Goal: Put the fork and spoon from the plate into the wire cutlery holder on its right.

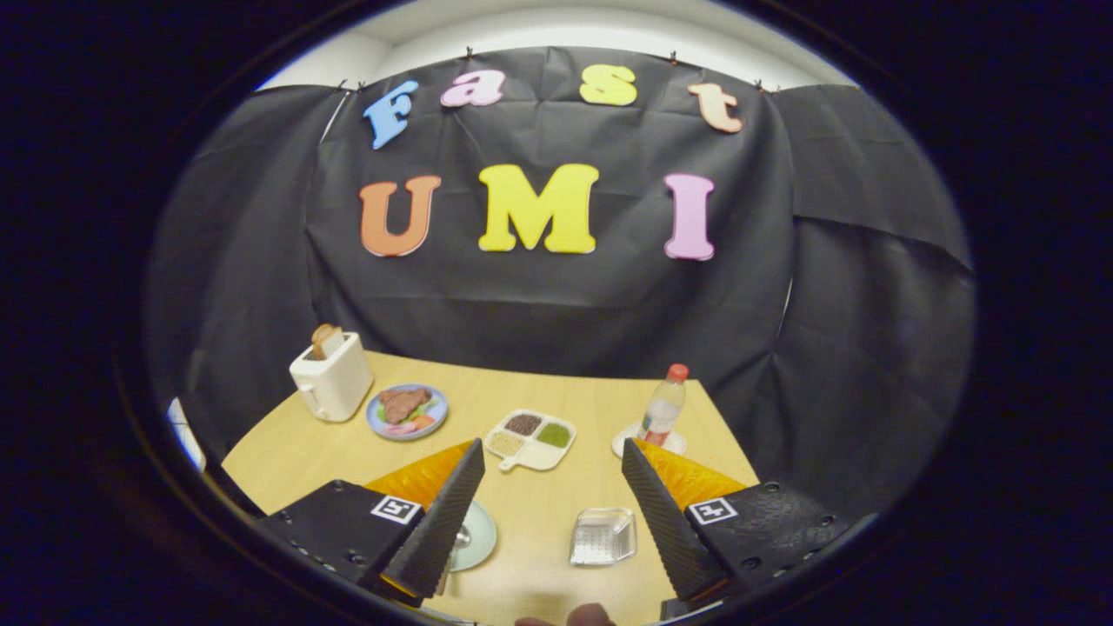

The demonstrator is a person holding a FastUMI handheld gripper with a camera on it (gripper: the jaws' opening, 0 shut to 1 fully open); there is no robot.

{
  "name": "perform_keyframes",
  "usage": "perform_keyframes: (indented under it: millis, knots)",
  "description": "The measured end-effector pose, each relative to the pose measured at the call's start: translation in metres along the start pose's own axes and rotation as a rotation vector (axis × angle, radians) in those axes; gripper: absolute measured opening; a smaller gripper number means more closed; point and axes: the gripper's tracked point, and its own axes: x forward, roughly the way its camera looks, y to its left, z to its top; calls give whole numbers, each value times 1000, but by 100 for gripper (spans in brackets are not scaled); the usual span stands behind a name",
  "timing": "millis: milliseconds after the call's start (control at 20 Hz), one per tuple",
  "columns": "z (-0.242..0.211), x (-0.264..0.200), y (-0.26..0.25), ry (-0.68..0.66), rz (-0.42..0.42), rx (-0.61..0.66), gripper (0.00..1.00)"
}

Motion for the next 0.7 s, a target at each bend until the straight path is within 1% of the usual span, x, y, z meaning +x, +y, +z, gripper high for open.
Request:
perform_keyframes:
  millis: [150, 250, 550, 700]
  knots:
    - [-25, 8, 21, 111, 25, -23, 95]
    - [-48, 15, 35, 212, 42, -47, 95]
    - [-127, 13, 75, 526, 141, -48, 96]
    - [-163, 13, 85, 662, 150, -43, 95]
